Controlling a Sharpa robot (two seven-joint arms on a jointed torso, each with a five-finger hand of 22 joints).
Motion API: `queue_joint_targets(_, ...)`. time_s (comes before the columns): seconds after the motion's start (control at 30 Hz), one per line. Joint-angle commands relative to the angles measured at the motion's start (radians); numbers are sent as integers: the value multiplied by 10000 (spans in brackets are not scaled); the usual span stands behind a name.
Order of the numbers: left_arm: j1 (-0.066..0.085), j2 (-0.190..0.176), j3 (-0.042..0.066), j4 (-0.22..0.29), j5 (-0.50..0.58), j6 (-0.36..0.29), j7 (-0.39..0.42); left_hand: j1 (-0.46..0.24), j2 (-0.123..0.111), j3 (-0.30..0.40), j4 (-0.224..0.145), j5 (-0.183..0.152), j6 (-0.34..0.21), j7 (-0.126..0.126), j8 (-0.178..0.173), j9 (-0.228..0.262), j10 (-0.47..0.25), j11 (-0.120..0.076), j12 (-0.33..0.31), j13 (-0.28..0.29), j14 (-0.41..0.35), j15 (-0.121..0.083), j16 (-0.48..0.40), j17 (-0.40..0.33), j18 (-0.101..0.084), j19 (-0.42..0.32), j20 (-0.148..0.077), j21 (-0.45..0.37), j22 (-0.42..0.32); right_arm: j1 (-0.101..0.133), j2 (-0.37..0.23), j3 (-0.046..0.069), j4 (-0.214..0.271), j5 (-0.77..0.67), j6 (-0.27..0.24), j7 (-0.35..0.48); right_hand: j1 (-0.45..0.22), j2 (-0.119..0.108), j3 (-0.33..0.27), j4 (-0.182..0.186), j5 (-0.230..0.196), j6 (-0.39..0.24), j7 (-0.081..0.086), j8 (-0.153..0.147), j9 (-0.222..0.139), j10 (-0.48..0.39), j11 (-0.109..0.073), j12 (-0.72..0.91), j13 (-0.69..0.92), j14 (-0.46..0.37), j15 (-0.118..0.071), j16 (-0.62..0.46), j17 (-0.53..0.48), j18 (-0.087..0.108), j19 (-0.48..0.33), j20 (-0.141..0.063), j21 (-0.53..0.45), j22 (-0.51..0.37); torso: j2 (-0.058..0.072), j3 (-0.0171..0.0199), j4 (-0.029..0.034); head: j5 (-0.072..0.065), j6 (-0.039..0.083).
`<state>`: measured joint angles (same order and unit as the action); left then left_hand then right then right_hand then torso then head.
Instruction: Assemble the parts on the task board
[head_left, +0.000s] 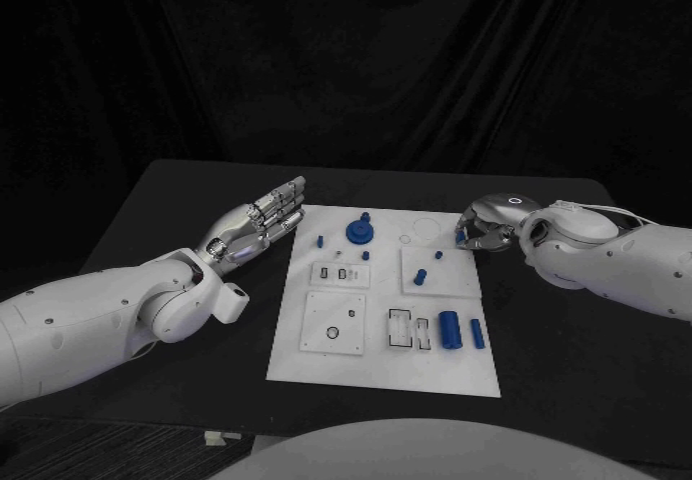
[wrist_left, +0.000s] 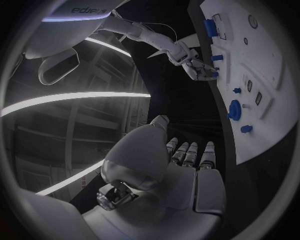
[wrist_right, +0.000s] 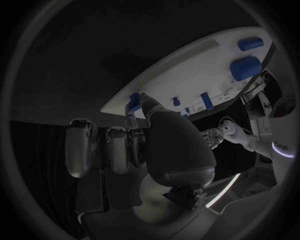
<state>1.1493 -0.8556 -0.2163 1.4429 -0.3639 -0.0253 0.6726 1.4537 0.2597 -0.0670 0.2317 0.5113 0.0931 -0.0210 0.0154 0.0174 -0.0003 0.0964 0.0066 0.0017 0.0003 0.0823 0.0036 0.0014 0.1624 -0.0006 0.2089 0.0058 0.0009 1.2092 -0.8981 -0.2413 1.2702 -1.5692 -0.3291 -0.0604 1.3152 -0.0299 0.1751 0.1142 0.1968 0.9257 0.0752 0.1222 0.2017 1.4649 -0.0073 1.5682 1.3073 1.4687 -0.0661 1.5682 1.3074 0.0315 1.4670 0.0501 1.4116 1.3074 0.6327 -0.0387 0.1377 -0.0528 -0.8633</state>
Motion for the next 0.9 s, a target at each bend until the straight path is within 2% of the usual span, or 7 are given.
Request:
queue_joint_targets(0.03,-15,17,9,21,7,139,80,-87,-20,83,-2,57,26,29,45,8,3,83,-66,-17,-3,89,-36,-14,176,6,76,-58,-9,-34,1,6,-6,-26,-145,-85,122,31,5,-95,62,144,-13,86,47,1059,23,25,2635,1021,-39,26,2634,100,9,-55,-60,2084,2,-2,-6,-5,-22)
queue_joint_targets(0.23,-22,18,9,56,7,159,67,-86,-17,89,-7,59,34,39,47,9,3,86,-66,-17,-3,92,-36,-14,176,6,79,-58,-9,-43,-43,6,84,-26,-741,-166,331,199,100,-215,50,523,1,263,222,1059,77,25,2635,1021,-32,26,2634,88,47,-62,-22,2100,4,0,4,-7,-82)
queue_joint_targets(0.43,-29,9,9,55,7,179,50,-84,-15,94,-12,62,46,54,49,11,3,87,-66,-17,-3,93,-36,-14,176,6,81,-58,-9,-42,-154,12,362,-26,-1364,-154,427,224,94,-284,55,839,2,394,355,1059,147,25,2635,1021,9,26,2634,61,123,-34,79,2134,-13,-4,-9,16,-87)
queue_joint_targets(0.57,-33,-1,9,46,7,177,34,-84,-15,94,-12,62,46,54,49,11,3,87,-66,-17,-3,93,-36,-14,176,6,81,-58,-9,-8,-367,40,914,-26,-1737,-186,449,223,68,-300,91,1059,10,477,439,1059,170,25,2635,1021,31,26,2634,43,179,-14,155,2158,-6,-6,8,20,-93)
queue_joint_targets(0.7,-34,0,9,31,7,186,12,-81,-12,100,-17,64,61,80,53,14,3,90,-66,-17,-3,95,-36,-14,176,6,83,-58,-9,168,-496,65,1461,-26,-1949,-206,463,214,55,-305,223,1163,27,499,484,1059,181,25,2635,1021,44,26,2634,30,220,-2,211,2176,1,-13,14,52,-93)
queue_joint_targets(0.9,-35,37,9,-16,7,204,-11,-81,-12,100,-17,64,61,80,53,14,3,90,-66,-17,-3,95,-36,-14,176,6,83,-58,-9,422,-364,78,2205,-26,-1692,-225,348,162,-8,-241,492,1150,61,419,507,1059,207,25,2635,1021,87,26,2634,19,256,35,254,2190,7,-19,5,18,-93)
